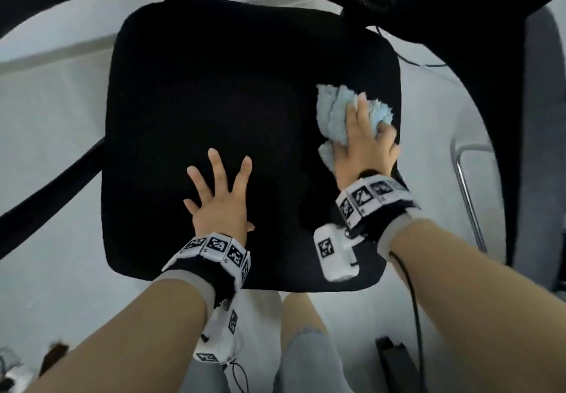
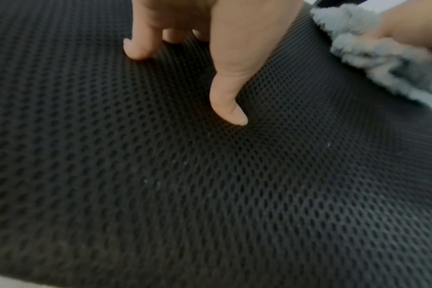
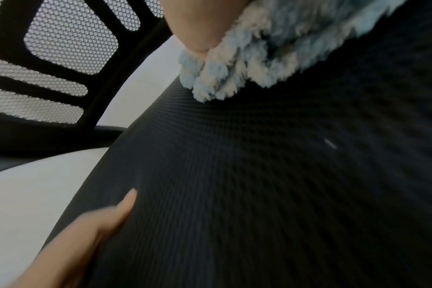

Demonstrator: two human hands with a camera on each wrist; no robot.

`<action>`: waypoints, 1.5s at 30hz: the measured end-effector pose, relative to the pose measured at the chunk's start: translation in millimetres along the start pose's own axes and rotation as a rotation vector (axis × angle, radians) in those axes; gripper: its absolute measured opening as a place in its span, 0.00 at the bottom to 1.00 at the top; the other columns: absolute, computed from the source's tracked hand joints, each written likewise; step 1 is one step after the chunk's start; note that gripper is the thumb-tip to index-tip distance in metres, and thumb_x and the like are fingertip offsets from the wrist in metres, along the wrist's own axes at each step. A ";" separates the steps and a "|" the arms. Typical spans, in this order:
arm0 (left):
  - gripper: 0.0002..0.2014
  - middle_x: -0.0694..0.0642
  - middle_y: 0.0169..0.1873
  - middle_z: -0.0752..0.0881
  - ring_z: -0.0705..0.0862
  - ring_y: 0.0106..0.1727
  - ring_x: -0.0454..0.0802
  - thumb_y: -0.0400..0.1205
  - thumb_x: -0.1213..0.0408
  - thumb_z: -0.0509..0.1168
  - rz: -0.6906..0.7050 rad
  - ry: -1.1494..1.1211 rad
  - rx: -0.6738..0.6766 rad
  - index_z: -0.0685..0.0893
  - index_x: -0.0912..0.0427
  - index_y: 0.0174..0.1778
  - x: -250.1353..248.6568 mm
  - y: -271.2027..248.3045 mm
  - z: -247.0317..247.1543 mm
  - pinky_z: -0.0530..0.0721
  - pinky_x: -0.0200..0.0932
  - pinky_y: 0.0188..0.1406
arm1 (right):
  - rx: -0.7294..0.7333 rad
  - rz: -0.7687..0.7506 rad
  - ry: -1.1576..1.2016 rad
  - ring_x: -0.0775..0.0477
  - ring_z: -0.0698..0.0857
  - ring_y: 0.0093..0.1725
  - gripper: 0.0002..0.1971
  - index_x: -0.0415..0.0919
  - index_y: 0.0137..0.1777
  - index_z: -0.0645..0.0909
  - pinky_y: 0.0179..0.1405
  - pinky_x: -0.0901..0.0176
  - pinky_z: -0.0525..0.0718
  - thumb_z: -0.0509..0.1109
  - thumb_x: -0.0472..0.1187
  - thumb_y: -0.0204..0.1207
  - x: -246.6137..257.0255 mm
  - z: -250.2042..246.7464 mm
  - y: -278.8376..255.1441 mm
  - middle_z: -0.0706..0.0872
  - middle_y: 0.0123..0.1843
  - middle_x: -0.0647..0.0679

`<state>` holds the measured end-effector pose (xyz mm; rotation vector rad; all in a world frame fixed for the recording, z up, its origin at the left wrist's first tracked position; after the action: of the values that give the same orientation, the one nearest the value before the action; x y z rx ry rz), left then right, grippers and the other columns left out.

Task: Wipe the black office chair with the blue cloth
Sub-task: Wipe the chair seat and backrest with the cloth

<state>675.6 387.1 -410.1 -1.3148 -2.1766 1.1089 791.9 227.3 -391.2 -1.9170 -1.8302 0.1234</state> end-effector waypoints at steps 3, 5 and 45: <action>0.57 0.59 0.75 0.19 0.31 0.79 0.73 0.72 0.60 0.73 0.012 0.039 -0.027 0.28 0.37 0.75 0.8 1.0 2.9 0.61 0.72 0.75 | -0.115 0.093 0.048 0.35 0.57 0.79 0.32 0.50 0.80 0.51 0.77 0.40 0.56 0.60 0.44 0.78 9.1 -10.8 65.4 0.52 0.83 0.46; 0.57 0.60 0.75 0.19 0.31 0.79 0.73 0.73 0.58 0.72 0.025 0.067 -0.021 0.26 0.39 0.75 2.4 2.2 2.7 0.63 0.71 0.75 | -0.043 0.115 0.167 0.38 0.52 0.81 0.31 0.44 0.81 0.52 0.79 0.39 0.50 0.57 0.43 0.79 27.1 -17.6 102.0 0.51 0.83 0.40; 0.34 0.55 0.84 0.42 0.45 0.84 0.55 0.78 0.61 0.68 0.009 -0.509 0.056 0.61 0.49 0.79 139.0 -46.7 -31.9 0.55 0.49 0.81 | 0.324 -0.048 0.533 0.48 0.62 0.72 0.28 0.56 0.75 0.64 0.78 0.50 0.60 0.64 0.39 0.76 98.4 80.6 -122.0 0.63 0.77 0.59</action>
<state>600.1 508.8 -365.6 -1.1047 -2.4576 1.6396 658.8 342.7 -387.7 -1.4983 -1.3989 -0.0954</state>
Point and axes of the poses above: each hand's wrist, its own y-axis towards the middle knuckle, its own z-axis out of the palm, x = y × z, the point moved 1 cm from there along y, towards the middle knuckle
